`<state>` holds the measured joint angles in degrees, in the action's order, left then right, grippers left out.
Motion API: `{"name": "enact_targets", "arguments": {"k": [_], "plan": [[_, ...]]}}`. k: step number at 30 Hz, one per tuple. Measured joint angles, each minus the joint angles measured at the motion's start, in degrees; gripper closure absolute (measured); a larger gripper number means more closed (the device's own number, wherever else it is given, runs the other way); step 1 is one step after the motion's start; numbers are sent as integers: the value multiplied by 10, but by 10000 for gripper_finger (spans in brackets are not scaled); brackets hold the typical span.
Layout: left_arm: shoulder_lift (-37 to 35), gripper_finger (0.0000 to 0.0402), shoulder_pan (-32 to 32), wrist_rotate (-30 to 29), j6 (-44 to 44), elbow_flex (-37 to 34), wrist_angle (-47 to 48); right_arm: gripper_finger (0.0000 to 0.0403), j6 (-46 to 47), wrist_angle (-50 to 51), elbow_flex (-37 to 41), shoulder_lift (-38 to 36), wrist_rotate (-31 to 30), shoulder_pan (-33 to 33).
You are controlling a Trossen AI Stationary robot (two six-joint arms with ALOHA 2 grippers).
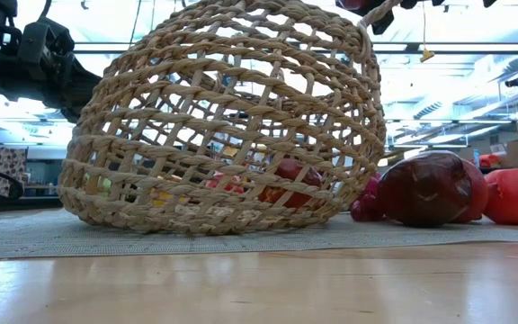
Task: Build produce basket
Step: Put the peach into the basket
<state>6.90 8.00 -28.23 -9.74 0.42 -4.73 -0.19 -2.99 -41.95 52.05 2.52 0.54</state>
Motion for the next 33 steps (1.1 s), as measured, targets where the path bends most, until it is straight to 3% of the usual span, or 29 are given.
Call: {"name": "enact_targets", "arguments": {"k": [14,17,27,33], "plan": [[0,363,0,0,0,0,0,135,-12,-4,0,0,6,0],[0,367,0,0,0,0,0,135,-29,-9,2,0,27,0],[0,362,0,0,0,0,0,135,-14,-190,125,-3,104,-24],[0,366,0,0,0,0,0,135,0,-208,156,-40,159,-60]]}}
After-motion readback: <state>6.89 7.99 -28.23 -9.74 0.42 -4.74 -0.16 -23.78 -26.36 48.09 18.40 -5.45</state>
